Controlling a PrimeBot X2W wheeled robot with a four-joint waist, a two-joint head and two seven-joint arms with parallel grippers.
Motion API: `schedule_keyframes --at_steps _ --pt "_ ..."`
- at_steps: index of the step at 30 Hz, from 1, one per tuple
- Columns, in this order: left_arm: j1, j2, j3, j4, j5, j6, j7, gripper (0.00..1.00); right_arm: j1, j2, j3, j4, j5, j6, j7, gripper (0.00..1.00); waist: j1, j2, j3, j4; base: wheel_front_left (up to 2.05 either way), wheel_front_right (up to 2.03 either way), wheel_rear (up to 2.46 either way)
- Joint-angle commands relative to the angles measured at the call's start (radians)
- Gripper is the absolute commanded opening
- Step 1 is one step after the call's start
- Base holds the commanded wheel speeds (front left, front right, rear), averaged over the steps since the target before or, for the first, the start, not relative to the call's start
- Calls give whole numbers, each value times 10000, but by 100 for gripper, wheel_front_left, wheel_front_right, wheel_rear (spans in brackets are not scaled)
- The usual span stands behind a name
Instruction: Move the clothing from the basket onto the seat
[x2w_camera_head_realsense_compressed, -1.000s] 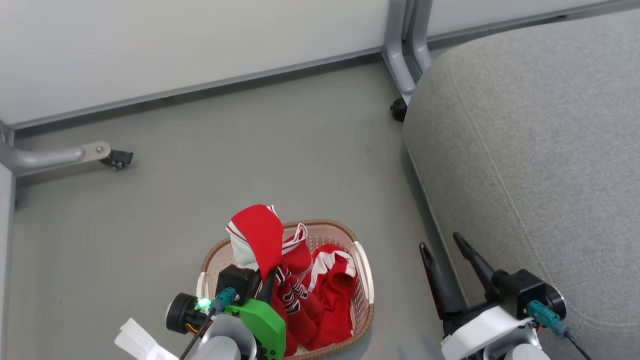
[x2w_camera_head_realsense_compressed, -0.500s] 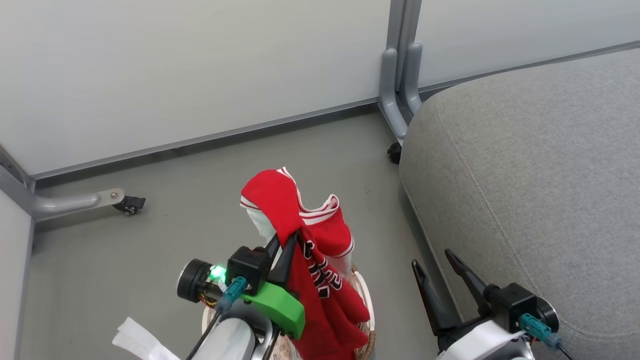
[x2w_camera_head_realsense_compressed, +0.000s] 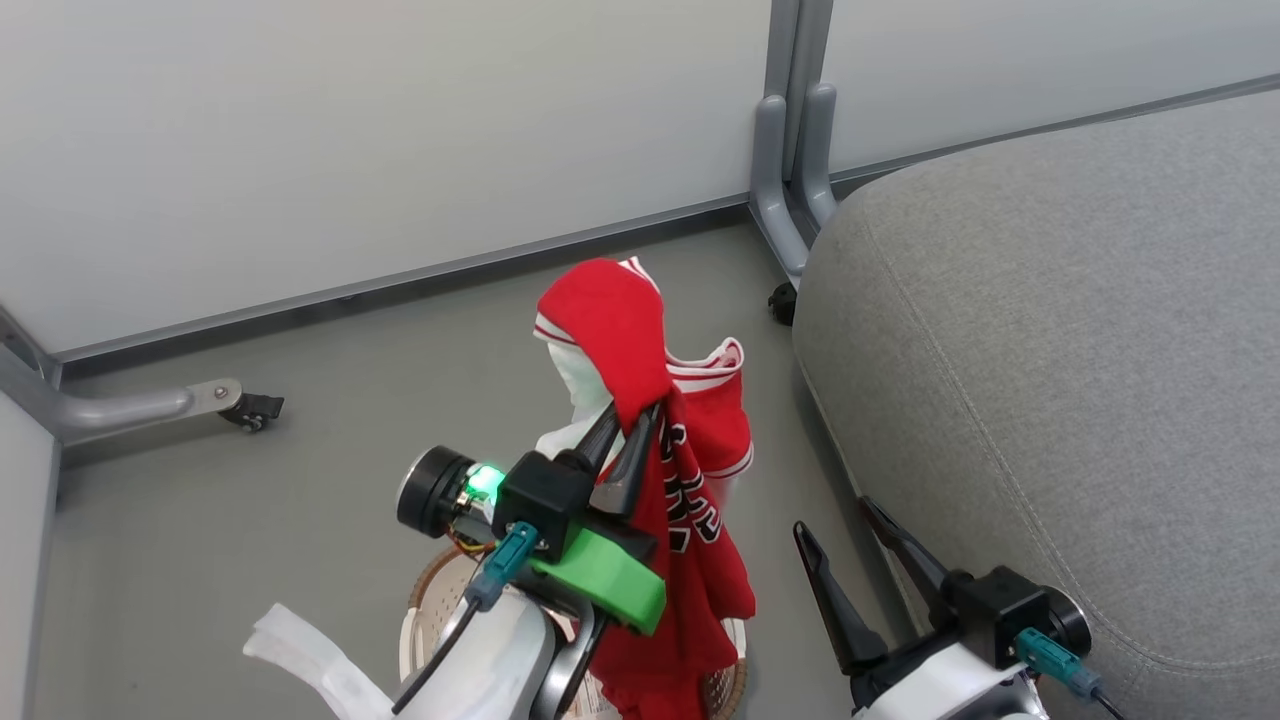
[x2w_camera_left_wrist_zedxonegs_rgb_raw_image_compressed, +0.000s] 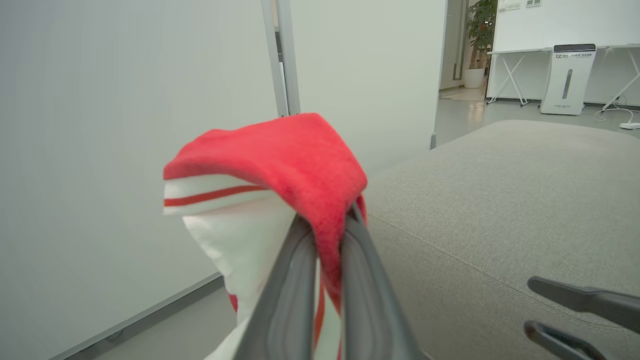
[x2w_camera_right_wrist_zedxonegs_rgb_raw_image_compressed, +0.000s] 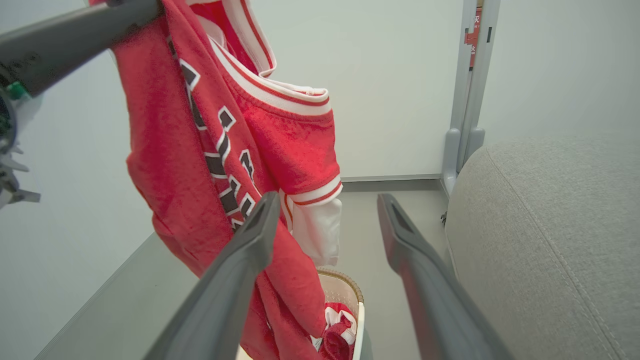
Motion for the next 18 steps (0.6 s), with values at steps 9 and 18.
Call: schedule_keyframes --at_steps 9,18 --pt "-601 23 -922 -1277 -308 -2 414 0 -660 -33 815 318 -388 -3 -21 100 1 0 421 184 0 0 0" --pt "-882 21 -1865 -2646 -458 -107 871 0 -1172 -33 1012 821 -726 -3 -21 100 1 0 779 292 0 0 0"
